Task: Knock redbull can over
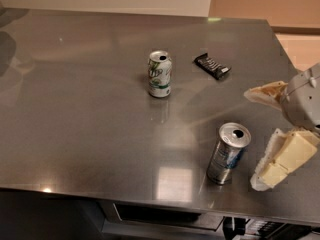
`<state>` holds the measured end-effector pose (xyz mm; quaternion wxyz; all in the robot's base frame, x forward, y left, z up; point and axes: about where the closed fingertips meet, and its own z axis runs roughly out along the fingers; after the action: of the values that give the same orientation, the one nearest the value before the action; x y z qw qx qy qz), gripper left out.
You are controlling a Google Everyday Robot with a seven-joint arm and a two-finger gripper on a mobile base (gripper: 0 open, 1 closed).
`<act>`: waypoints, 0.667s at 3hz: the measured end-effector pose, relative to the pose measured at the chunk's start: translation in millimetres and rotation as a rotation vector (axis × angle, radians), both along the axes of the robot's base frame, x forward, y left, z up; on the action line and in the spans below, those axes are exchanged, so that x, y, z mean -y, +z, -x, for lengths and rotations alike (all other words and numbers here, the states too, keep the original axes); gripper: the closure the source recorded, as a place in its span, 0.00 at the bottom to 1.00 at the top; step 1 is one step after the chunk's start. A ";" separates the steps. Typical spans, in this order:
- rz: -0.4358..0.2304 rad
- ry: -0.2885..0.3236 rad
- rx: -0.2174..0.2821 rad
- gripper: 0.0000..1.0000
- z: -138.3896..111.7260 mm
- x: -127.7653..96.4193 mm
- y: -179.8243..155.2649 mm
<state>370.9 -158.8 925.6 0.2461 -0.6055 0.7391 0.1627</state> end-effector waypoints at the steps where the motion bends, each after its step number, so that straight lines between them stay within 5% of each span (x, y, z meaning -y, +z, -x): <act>1: -0.047 -0.015 0.012 0.00 -1.7 -9.7 -12.4; 2: -0.091 -0.033 0.016 0.18 -1.1 -18.1 -18.4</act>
Offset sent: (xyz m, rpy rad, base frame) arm 0.0017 0.0257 -0.0279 0.1495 -0.0139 -0.0592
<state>372.0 -140.7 907.3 0.2818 -0.5825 0.7390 0.1873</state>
